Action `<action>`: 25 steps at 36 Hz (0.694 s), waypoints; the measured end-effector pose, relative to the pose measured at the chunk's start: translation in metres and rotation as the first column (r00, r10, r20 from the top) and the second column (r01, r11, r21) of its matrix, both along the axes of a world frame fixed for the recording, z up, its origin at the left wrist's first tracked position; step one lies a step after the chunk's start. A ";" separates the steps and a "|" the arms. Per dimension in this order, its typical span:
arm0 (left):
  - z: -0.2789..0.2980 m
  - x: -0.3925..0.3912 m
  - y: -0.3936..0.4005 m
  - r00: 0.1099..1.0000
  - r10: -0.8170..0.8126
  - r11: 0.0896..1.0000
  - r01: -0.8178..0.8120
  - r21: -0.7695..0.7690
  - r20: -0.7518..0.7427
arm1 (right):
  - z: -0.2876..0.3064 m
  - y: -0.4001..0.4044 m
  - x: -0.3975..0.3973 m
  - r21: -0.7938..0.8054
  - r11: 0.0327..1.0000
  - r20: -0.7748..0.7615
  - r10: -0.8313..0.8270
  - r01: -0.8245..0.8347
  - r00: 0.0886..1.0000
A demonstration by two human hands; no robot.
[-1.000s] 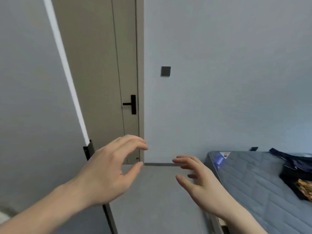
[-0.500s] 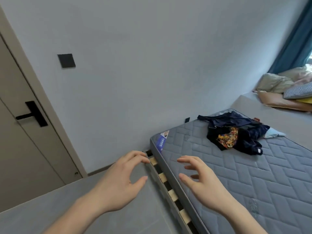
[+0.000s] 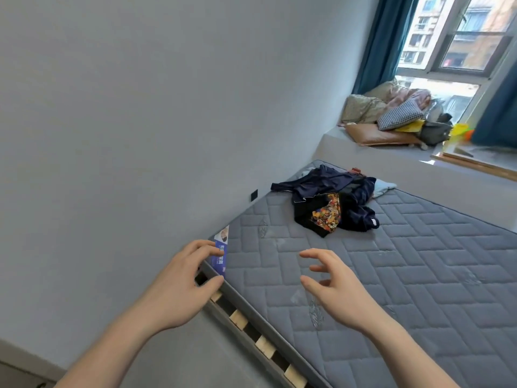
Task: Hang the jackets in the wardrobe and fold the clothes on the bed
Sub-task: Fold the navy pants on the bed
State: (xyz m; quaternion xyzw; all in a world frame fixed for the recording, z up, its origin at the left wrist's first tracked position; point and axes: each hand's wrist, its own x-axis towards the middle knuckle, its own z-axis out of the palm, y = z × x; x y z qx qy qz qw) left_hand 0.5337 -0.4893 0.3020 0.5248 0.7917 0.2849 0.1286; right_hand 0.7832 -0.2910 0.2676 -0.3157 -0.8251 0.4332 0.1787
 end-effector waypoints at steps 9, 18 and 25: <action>-0.017 -0.070 0.125 0.989 -0.145 0.987 0.148 -0.069 0.036 | -0.029 0.077 -0.055 -0.067 0.987 -0.005 -0.146 0.145 0.989; -0.032 -0.150 0.218 0.986 -0.165 0.969 0.164 -0.185 0.011 | -0.056 0.166 -0.136 -0.122 0.980 0.017 -0.155 0.156 0.988; -0.039 -0.209 0.272 0.991 -0.133 0.967 0.133 -0.217 0.016 | -0.060 0.221 -0.199 -0.138 0.981 0.047 -0.130 0.135 0.990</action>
